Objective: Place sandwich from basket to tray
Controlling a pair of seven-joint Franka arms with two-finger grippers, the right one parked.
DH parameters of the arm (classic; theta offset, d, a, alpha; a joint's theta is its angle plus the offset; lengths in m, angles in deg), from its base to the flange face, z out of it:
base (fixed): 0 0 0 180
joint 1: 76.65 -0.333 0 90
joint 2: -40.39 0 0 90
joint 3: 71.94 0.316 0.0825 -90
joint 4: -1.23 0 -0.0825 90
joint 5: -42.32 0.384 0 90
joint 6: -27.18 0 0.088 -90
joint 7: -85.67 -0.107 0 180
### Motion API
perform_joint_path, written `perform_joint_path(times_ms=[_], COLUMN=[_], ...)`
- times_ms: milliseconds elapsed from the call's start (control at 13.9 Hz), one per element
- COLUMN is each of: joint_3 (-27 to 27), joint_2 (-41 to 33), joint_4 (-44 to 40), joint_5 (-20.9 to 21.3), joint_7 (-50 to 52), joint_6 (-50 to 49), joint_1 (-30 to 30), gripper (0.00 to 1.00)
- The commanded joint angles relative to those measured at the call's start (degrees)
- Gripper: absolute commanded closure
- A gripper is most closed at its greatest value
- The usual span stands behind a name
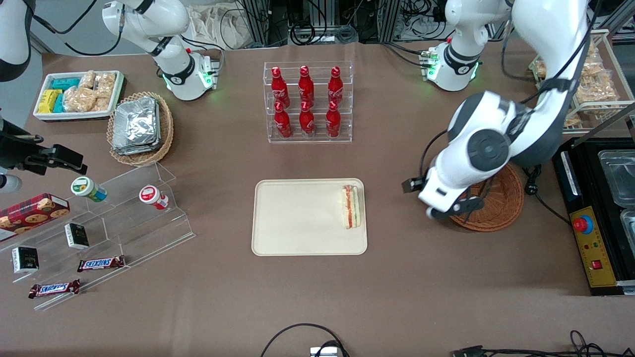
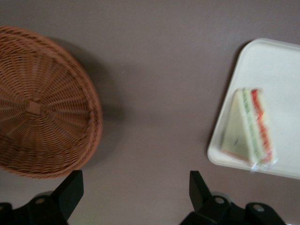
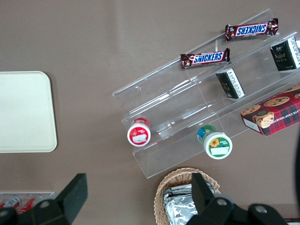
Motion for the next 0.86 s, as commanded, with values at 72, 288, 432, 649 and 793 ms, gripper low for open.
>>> perform_joint_path(times_ms=[72, 288, 432, 649, 793], joint_3=[-0.64, -0.29, -0.29, -0.55, -0.47], joint_2=[-12.04, -13.1, -13.1, -12.92, -13.1], joint_4=[7.8, 4.12, 1.75, 0.41, 0.59], joint_5=[-4.58, -3.79, -3.53, -3.79, -3.53], joint_7=[-13.87, -24.78, -25.15, -25.24, -25.24], joint_6=[-3.02, -9.02, -9.38, -9.55, -9.9], joint_1=[-8.18, -12.84, -16.27, -18.57, -18.74], gripper=[0.0, 0.0, 0.0, 0.0, 0.0])
